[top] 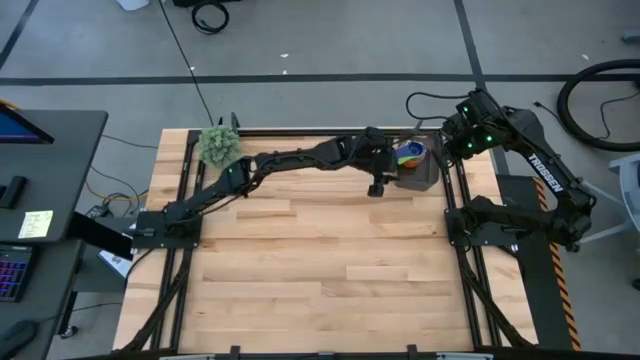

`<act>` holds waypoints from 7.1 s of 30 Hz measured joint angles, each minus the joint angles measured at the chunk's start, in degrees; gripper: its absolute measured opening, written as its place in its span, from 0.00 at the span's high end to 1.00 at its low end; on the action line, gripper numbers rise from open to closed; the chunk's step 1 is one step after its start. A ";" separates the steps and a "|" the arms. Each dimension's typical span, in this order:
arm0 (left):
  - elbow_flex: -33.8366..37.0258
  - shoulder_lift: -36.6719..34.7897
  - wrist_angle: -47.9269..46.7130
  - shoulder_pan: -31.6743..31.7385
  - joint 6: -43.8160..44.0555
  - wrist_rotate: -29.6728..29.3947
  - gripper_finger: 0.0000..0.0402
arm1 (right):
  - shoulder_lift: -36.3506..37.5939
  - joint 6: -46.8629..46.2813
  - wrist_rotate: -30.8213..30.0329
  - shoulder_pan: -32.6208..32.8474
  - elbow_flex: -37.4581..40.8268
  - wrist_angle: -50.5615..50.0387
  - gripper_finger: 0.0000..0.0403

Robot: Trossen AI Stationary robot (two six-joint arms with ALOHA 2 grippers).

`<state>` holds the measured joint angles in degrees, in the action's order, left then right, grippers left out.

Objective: Nest measuring cups in basket
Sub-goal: Adjust the stack of measuring cups in the black bin

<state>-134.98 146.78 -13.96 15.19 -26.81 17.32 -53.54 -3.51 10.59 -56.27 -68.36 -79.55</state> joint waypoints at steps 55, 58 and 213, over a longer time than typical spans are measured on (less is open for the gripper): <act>0.00 7.28 6.80 0.39 -9.84 -3.72 0.63 | -2.96 -15.47 -11.53 -0.08 0.00 -6.02 0.98; 0.00 7.28 6.78 0.38 -9.84 -4.36 0.63 | -4.41 -15.41 -11.26 -0.54 0.01 -5.78 0.98; 1.12 -11.04 -43.38 3.77 11.78 -15.62 0.88 | -7.56 -2.13 6.47 0.06 11.10 17.83 0.98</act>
<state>-133.86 135.74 -57.34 18.96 -15.03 1.70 -61.09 -5.64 17.06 -56.21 -57.25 -61.71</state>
